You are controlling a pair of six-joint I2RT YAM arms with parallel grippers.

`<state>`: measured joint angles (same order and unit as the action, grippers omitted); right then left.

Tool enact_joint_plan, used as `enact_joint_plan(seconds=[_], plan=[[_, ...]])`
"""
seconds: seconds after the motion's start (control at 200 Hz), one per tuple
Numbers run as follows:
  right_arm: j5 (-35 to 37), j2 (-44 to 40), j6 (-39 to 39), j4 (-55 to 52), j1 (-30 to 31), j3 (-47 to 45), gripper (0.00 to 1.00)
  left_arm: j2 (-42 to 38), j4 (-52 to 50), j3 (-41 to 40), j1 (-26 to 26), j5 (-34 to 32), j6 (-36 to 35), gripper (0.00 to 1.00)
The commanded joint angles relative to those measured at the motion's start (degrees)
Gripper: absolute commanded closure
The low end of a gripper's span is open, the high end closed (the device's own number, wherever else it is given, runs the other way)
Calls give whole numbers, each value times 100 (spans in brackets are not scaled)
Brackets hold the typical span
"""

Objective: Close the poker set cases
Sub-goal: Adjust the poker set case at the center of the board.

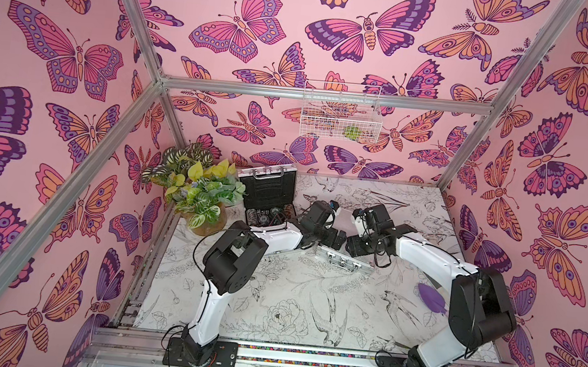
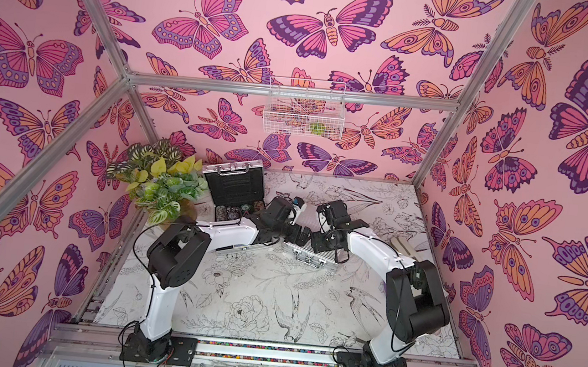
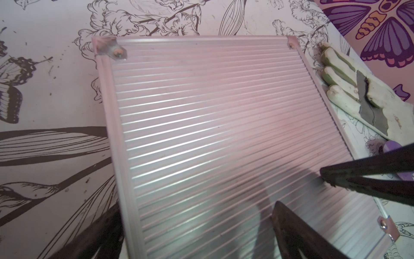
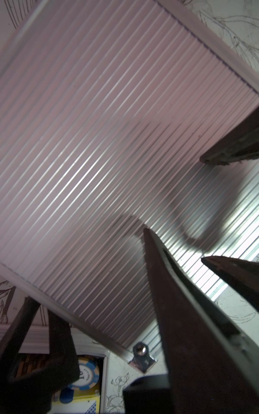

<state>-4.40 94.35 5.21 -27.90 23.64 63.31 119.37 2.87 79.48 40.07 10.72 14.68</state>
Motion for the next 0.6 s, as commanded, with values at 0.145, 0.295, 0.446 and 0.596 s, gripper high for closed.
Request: enact_joint_plan(seconds=[0.145, 0.295, 0.446, 0.596], plan=[[569, 24, 366, -975, -7, -203, 32, 412, -619, -295, -8, -9, -9, 2], [1104, -652, 817, -1099, -15, -299, 22, 410, -624, -325, -8, -9, -24, 2], [1093, -959, 1117, -1439, -43, -335, 14, 397, -621, -396, -8, -35, -9, 2], [652, -1039, 1237, -1354, -43, -562, 12, 416, -616, -399, -8, -26, -24, 2]])
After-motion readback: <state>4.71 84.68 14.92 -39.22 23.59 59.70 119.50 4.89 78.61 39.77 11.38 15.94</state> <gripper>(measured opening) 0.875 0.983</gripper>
